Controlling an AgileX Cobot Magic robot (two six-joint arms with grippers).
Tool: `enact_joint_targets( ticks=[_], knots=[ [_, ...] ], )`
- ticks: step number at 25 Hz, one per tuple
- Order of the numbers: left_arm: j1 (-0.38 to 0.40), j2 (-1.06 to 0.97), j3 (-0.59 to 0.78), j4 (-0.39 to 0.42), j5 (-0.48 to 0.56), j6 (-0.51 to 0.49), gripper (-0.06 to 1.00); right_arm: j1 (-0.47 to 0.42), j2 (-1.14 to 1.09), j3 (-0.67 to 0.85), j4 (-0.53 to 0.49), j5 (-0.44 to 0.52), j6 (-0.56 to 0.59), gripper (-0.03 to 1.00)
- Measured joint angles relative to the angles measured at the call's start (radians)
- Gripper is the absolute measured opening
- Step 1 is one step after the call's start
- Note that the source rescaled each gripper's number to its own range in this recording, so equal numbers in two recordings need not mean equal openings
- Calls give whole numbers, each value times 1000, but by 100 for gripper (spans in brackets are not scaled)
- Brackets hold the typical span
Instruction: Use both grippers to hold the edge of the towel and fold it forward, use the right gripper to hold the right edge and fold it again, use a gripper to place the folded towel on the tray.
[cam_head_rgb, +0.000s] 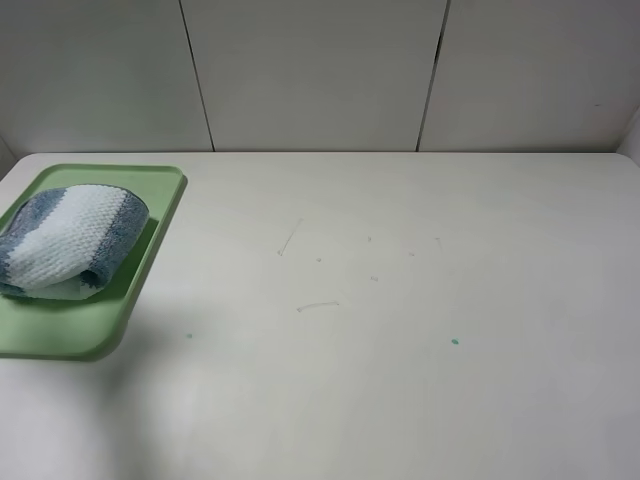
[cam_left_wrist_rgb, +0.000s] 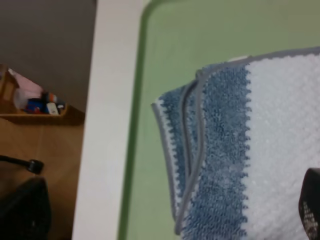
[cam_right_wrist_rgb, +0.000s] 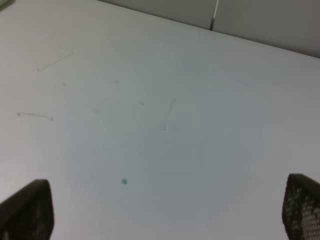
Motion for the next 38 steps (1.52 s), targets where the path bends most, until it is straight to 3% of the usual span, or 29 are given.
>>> enact_joint_targets(
  ticks=[10, 19, 29, 38],
  knots=[
    [-92, -263, 3, -103, 198, 46, 100, 0, 0, 0, 0, 0, 0, 100],
    [-218, -552, 3, -272, 499, 42, 100, 0, 0, 0, 0, 0, 0, 100],
    [-226, -839, 3, -385, 854, 31, 100, 0, 0, 0, 0, 0, 0, 100],
    [-226, -978, 111, -451, 868, 21, 100, 0, 0, 0, 0, 0, 0, 100]
  ],
)
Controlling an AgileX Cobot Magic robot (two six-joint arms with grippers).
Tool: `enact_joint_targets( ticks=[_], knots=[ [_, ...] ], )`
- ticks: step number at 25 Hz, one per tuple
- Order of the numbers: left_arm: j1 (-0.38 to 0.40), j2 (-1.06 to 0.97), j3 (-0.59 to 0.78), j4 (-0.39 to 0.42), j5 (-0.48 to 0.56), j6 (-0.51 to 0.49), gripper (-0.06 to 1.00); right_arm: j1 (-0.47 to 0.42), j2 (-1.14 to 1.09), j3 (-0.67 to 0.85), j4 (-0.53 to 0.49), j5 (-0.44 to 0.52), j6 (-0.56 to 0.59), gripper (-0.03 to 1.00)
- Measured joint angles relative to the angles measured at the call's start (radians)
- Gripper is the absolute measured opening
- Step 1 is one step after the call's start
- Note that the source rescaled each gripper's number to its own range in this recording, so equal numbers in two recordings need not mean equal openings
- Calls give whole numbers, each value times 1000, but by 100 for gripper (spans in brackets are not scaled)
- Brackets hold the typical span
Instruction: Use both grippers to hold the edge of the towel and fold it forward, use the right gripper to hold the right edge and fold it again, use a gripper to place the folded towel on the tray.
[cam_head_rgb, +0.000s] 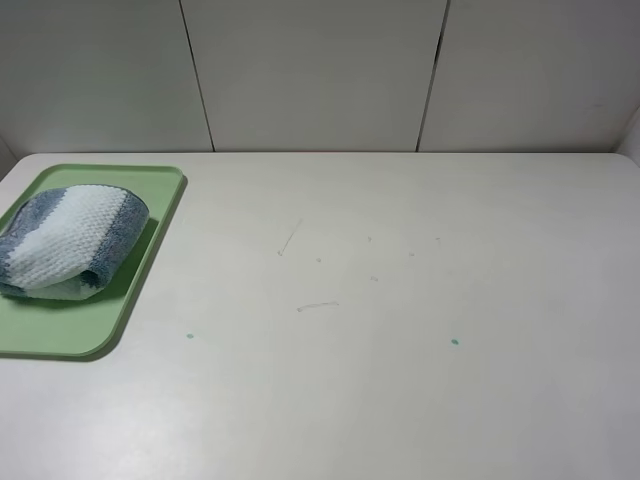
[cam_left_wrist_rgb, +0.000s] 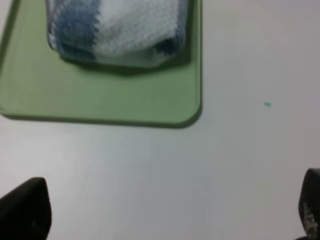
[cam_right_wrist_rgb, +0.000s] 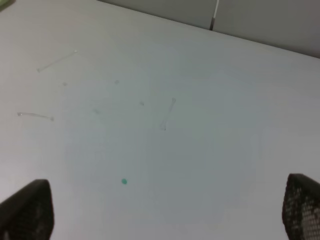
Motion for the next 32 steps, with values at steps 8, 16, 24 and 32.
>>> enact_joint_targets(
  ticks=[8, 16, 24, 32],
  knots=[
    [0, -15, 39, -28, -49, 100, 100, 0, 0, 0, 0, 0, 0, 100],
    [0, -14, 71, -102, -123, 247, 100, 0, 0, 0, 0, 0, 0, 100],
    [0, -14, 72, -132, -128, 295, 100, 0, 0, 0, 1, 0, 0, 100],
    [0, -95, 73, -221, -123, 414, 100, 0, 0, 0, 2, 0, 0, 100]
  ],
)
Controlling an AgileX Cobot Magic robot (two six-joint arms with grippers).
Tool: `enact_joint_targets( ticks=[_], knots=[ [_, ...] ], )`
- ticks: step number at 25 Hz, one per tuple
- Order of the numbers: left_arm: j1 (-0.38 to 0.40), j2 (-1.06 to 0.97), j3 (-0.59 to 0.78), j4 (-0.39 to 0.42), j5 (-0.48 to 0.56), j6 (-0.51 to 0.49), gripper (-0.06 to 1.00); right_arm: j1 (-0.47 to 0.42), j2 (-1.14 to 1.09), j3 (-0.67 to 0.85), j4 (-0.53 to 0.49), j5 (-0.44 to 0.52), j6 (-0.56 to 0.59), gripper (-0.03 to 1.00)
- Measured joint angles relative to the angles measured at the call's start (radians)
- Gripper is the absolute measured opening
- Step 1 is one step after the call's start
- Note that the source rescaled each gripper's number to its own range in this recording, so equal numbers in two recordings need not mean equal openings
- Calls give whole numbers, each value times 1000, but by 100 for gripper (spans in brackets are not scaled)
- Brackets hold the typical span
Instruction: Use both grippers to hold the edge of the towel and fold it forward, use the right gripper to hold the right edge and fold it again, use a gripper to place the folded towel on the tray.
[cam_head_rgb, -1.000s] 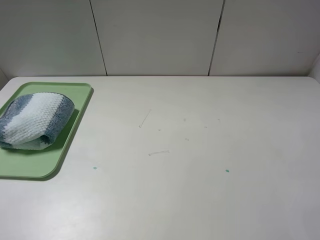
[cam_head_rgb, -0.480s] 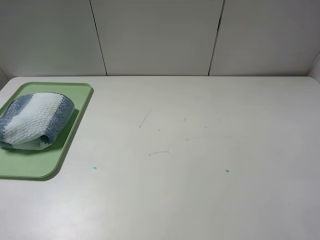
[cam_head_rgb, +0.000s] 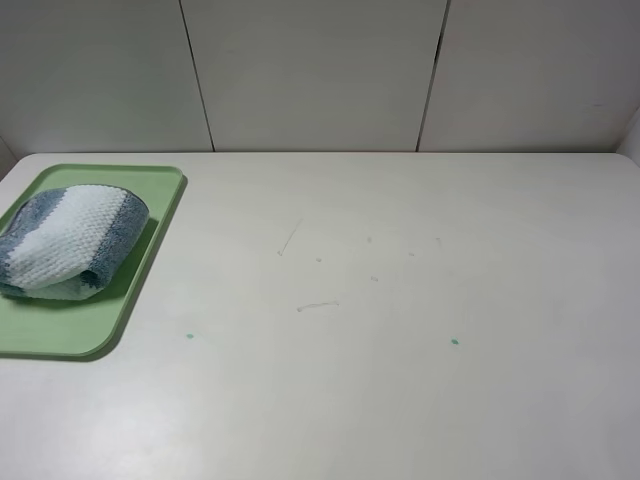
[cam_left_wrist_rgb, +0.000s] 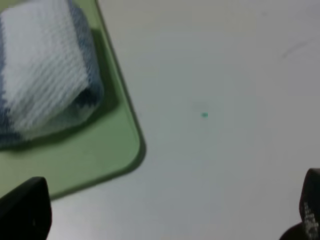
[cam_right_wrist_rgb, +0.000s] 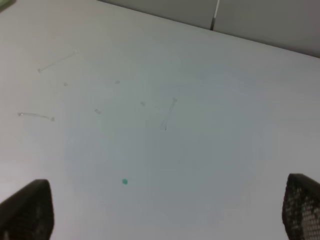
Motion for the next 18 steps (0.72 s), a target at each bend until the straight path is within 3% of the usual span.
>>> enact_joint_targets(
  ticks=[18],
  knots=[
    [0, -61, 0, -39, 7, 47, 100, 0, 0, 0, 2, 0, 0, 100]
  ],
)
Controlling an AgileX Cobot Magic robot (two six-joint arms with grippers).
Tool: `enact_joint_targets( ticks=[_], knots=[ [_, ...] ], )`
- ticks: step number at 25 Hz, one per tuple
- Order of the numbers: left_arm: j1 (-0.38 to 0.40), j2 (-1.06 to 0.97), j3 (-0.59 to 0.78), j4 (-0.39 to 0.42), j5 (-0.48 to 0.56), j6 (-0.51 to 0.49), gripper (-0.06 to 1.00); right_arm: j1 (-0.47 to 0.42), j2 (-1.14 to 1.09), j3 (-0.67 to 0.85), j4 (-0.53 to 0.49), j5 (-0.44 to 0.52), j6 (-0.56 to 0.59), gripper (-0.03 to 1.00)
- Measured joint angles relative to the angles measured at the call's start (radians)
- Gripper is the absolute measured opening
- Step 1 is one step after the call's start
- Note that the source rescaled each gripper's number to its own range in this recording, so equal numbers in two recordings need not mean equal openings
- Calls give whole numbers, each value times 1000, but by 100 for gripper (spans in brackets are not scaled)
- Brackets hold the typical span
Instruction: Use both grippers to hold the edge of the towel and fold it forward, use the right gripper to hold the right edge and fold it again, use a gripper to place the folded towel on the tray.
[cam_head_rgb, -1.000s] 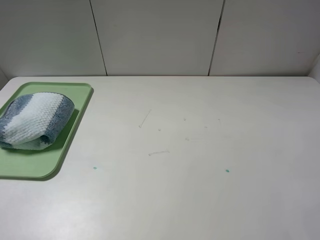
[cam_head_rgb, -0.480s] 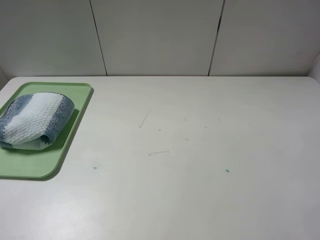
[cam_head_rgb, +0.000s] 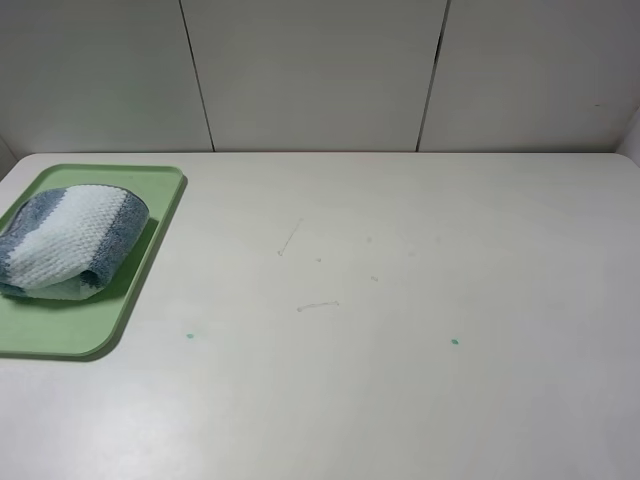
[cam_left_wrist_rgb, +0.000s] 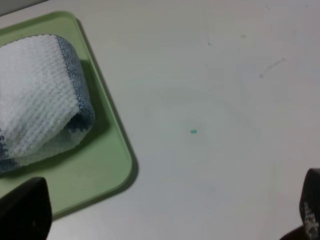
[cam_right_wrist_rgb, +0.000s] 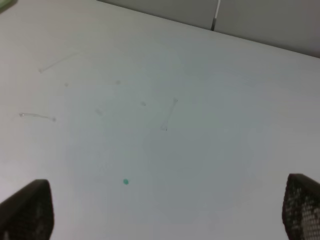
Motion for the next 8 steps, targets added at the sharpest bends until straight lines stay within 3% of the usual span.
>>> enact_joint_targets(
  ticks=[8],
  knots=[
    [0, 0, 0, 0, 0, 0, 100, 0, 0, 0, 1, 0, 0, 100]
  ],
)
